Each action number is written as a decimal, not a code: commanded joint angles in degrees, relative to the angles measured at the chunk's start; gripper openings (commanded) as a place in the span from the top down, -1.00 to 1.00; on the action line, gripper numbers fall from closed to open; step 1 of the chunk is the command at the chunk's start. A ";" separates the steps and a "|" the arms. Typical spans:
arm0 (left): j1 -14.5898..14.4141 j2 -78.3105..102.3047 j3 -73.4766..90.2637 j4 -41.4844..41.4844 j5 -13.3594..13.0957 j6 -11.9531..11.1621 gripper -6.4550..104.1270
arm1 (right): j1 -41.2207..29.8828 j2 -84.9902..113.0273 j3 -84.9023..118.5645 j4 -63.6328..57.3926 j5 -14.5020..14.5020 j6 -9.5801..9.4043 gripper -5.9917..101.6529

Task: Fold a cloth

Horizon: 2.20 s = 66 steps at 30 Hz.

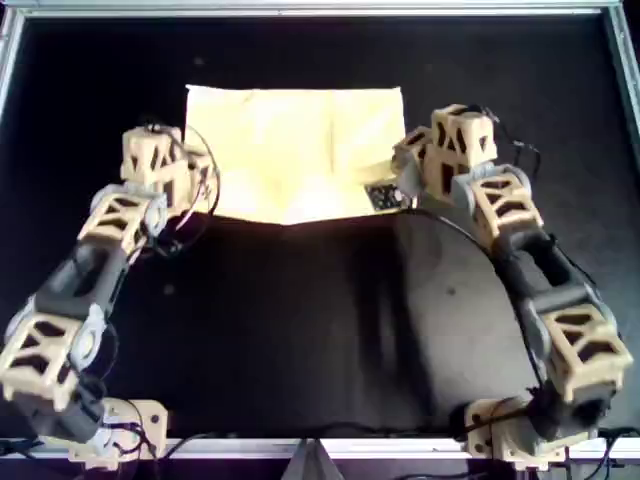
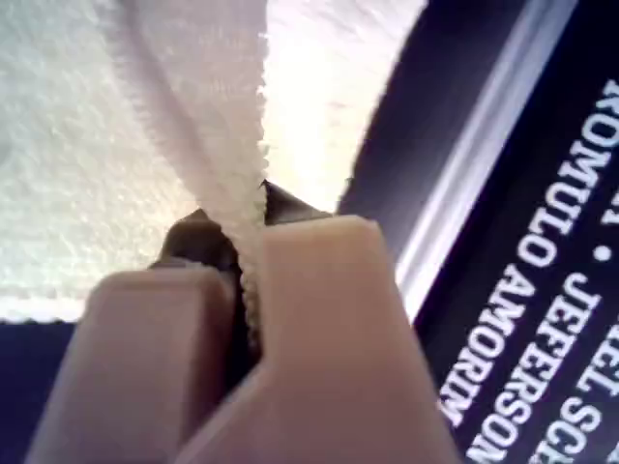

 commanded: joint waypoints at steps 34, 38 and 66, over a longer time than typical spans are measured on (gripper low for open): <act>6.42 -35.24 -54.49 -1.41 -0.09 0.62 0.91 | -1.58 -48.87 -72.07 -5.01 0.44 -0.26 0.91; 6.68 -38.14 -58.10 -1.41 0.00 0.62 0.87 | -1.67 -52.73 -75.15 -10.63 0.53 0.35 0.90; 6.94 -32.08 -58.36 1.14 -0.09 -0.44 -0.34 | -3.69 -42.80 -75.59 1.49 0.53 0.53 -0.36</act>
